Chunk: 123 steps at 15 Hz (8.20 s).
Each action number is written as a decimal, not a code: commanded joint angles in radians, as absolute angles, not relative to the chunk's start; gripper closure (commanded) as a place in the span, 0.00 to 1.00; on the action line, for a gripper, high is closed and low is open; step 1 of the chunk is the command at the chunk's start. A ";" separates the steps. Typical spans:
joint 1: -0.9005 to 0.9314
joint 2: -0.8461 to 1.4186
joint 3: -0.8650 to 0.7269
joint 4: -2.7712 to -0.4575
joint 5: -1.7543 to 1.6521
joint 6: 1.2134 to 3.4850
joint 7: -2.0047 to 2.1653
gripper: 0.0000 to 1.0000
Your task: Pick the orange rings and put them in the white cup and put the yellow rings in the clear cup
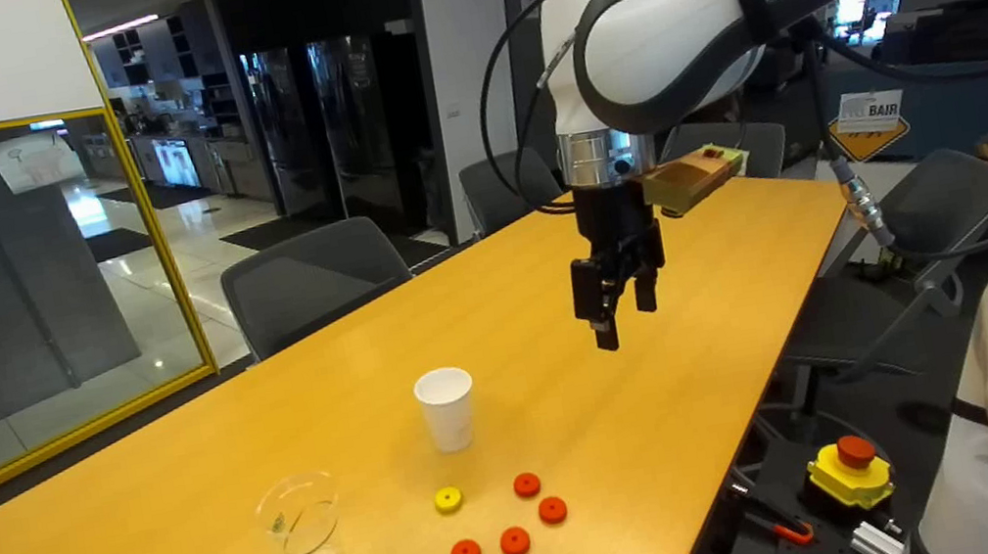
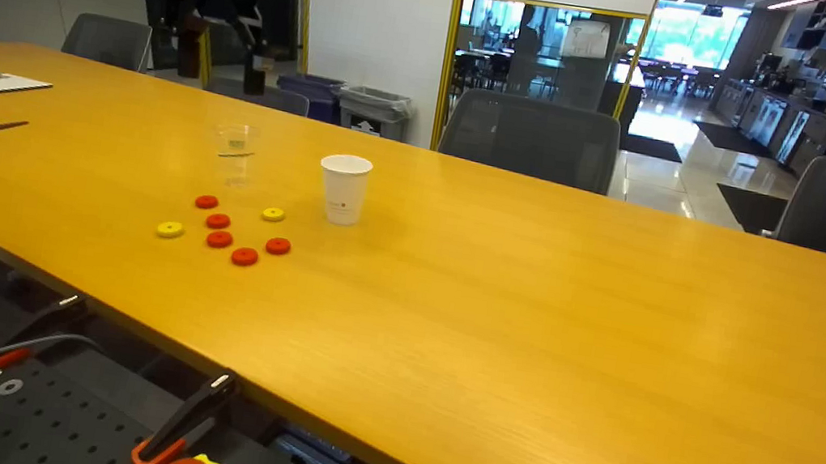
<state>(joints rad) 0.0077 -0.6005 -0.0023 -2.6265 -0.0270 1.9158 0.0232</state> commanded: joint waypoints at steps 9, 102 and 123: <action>0.019 -0.419 0.125 -2.704 -0.006 2.354 0.275 0.00; 0.104 0.363 -0.041 -1.932 -0.151 2.371 0.470 0.79; 0.137 0.180 -0.008 -2.091 -0.132 2.310 0.457 0.00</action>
